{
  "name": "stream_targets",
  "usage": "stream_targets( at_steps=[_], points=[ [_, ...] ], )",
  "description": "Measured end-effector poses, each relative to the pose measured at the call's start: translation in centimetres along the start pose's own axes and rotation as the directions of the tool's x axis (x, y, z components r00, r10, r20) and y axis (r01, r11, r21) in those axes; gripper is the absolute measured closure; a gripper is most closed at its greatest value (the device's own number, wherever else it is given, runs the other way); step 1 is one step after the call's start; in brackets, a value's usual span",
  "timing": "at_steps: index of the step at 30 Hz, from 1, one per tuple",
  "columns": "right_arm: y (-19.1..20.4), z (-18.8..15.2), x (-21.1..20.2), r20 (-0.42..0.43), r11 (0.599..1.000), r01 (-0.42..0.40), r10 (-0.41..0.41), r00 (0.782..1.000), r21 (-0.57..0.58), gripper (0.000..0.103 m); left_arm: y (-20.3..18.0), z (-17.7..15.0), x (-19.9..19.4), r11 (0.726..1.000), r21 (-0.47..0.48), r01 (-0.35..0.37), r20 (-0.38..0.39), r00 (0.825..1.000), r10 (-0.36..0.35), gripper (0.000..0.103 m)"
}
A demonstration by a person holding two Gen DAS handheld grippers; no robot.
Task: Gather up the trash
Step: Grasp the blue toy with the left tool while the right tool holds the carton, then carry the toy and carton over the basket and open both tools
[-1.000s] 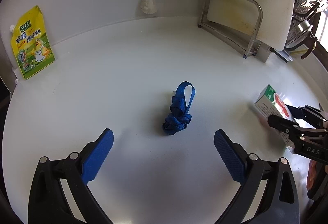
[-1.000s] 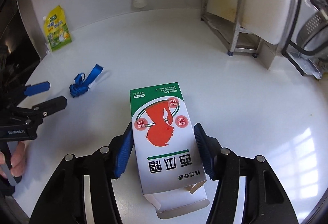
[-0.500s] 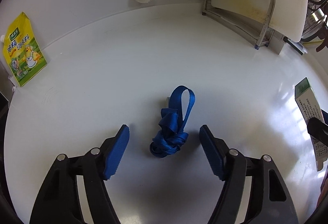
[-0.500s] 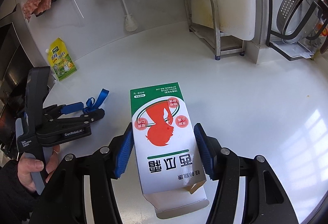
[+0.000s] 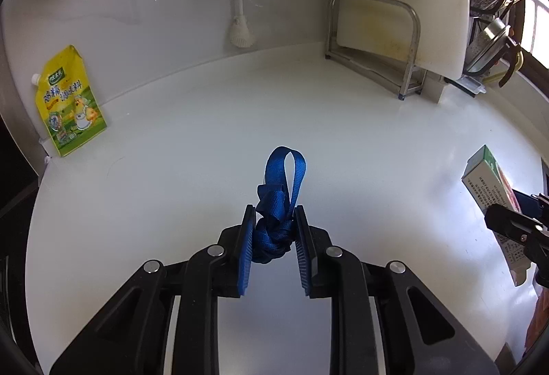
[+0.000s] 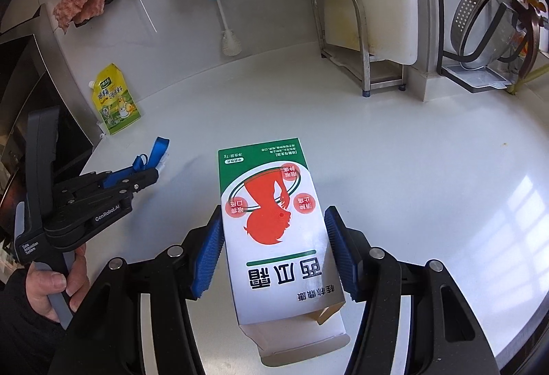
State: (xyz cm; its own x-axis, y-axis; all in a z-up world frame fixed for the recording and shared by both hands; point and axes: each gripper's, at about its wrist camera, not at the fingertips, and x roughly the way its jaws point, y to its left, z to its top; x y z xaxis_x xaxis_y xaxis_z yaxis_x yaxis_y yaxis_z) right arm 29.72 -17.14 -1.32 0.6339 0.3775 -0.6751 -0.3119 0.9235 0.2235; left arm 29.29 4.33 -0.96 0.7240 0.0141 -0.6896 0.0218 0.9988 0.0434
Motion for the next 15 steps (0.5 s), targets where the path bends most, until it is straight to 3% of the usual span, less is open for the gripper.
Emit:
stream_targets(
  at_steps=[5,15],
  points=[
    [1.7,-4.1,-3.6,0.018,1.0,0.014,-0.014,1.0,0.007,0.047,-0.3,-3.0,-5.4,0.999,0.036,-0.012,0.072,0.997,0.009,0.081],
    [5.2,-14.3,-14.0,0.076,0.992,0.049,-0.058,0.995,0.118,0.047,-2.6,-10.7,-15.5,0.993,0.081,0.085,0.089,0.992,-0.092,0.081]
  ],
)
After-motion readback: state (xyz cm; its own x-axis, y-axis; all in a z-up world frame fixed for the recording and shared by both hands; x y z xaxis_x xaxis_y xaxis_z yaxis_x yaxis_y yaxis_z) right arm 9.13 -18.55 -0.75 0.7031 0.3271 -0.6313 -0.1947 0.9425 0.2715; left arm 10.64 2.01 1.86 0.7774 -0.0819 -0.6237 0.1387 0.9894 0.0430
